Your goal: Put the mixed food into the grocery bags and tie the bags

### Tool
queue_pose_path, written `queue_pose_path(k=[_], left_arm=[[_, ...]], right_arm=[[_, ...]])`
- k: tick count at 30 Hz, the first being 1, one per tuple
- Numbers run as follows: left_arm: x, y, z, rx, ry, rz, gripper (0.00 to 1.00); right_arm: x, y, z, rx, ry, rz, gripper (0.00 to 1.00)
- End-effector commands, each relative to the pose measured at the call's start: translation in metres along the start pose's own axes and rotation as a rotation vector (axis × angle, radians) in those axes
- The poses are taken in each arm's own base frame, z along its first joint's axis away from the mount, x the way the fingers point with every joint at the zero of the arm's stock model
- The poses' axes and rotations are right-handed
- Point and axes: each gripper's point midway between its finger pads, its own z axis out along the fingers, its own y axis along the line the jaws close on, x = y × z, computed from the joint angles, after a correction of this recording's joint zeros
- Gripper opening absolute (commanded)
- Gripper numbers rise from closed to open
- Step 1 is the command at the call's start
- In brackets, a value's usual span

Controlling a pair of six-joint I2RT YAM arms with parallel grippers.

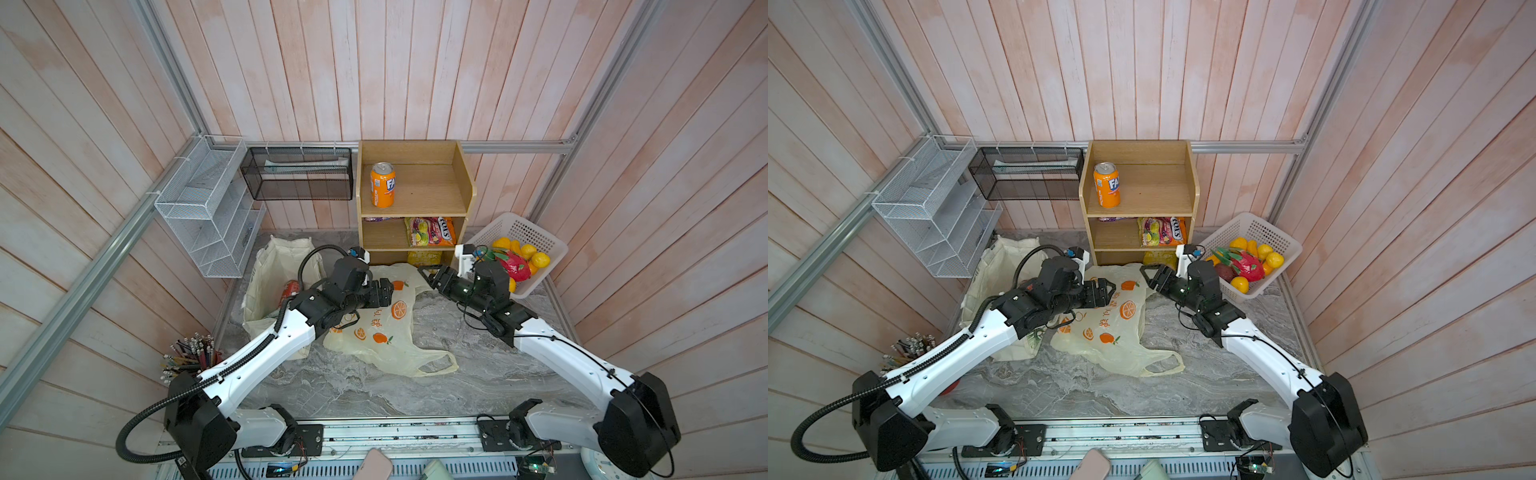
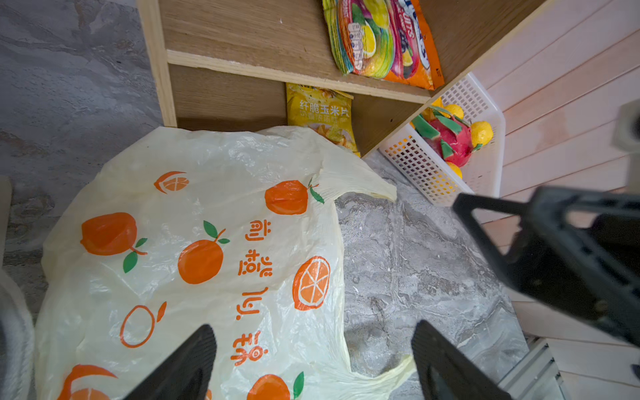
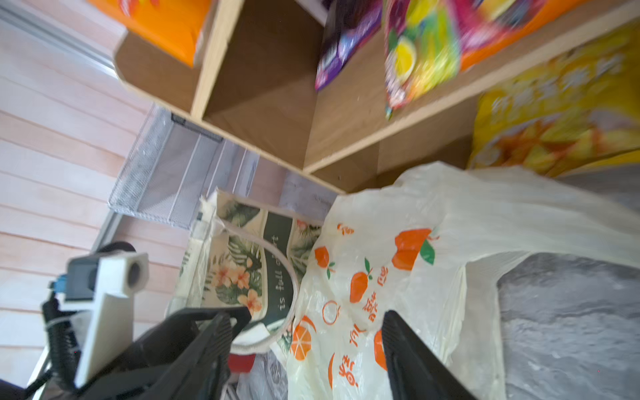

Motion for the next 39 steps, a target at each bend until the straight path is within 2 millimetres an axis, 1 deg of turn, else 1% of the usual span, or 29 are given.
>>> queue_pose_path(k=[1,2,3,5,8,10,11,12,16,24,30,33,36,37,39], left_arm=[[0.001,-0.014,0.012,-0.048,0.005,0.045,0.91],[0.005,-0.02,0.02,-0.065,0.017,0.069,0.91],[0.01,-0.025,0.027,-0.083,0.033,0.094,0.91],[0.017,-0.035,0.04,-0.119,0.054,0.144,0.91],[0.032,-0.046,0.061,-0.19,0.098,0.219,0.91],[0.043,-0.045,0.075,-0.251,0.133,0.255,0.91],[0.047,-0.041,0.082,-0.282,0.15,0.265,0.91],[0.06,-0.05,0.087,-0.287,0.175,0.298,0.91],[0.082,-0.04,0.104,-0.357,0.233,0.332,0.91],[0.106,-0.027,0.121,-0.442,0.279,0.374,0.91],[0.116,-0.021,0.134,-0.481,0.29,0.39,0.91],[0.119,-0.013,0.139,-0.535,0.294,0.41,0.9],[0.122,-0.004,0.141,-0.586,0.293,0.426,0.84],[0.122,-0.001,0.142,-0.595,0.291,0.429,0.81],[0.123,0.002,0.143,-0.612,0.29,0.433,0.7]], right_arm=[[-0.008,-0.041,-0.021,0.12,-0.02,0.012,0.7],[-0.016,-0.047,-0.028,0.139,-0.039,0.011,0.7],[-0.021,-0.056,-0.034,0.163,-0.05,0.017,0.7],[-0.031,-0.068,-0.044,0.188,-0.074,0.027,0.7],[-0.038,-0.086,-0.056,0.227,-0.1,0.046,0.7],[-0.039,-0.097,-0.061,0.251,-0.111,0.06,0.7],[-0.038,-0.103,-0.064,0.26,-0.114,0.07,0.7],[-0.036,-0.108,-0.065,0.267,-0.115,0.079,0.7],[-0.029,-0.124,-0.07,0.29,-0.113,0.105,0.7],[-0.025,-0.135,-0.073,0.298,-0.11,0.12,0.7],[-0.025,-0.136,-0.071,0.293,-0.105,0.123,0.7],[-0.025,-0.136,-0.072,0.294,-0.106,0.124,0.7],[-0.025,-0.135,-0.072,0.291,-0.108,0.124,0.7],[-0.026,-0.135,-0.073,0.291,-0.109,0.124,0.7],[-0.027,-0.135,-0.073,0.291,-0.11,0.124,0.7]])
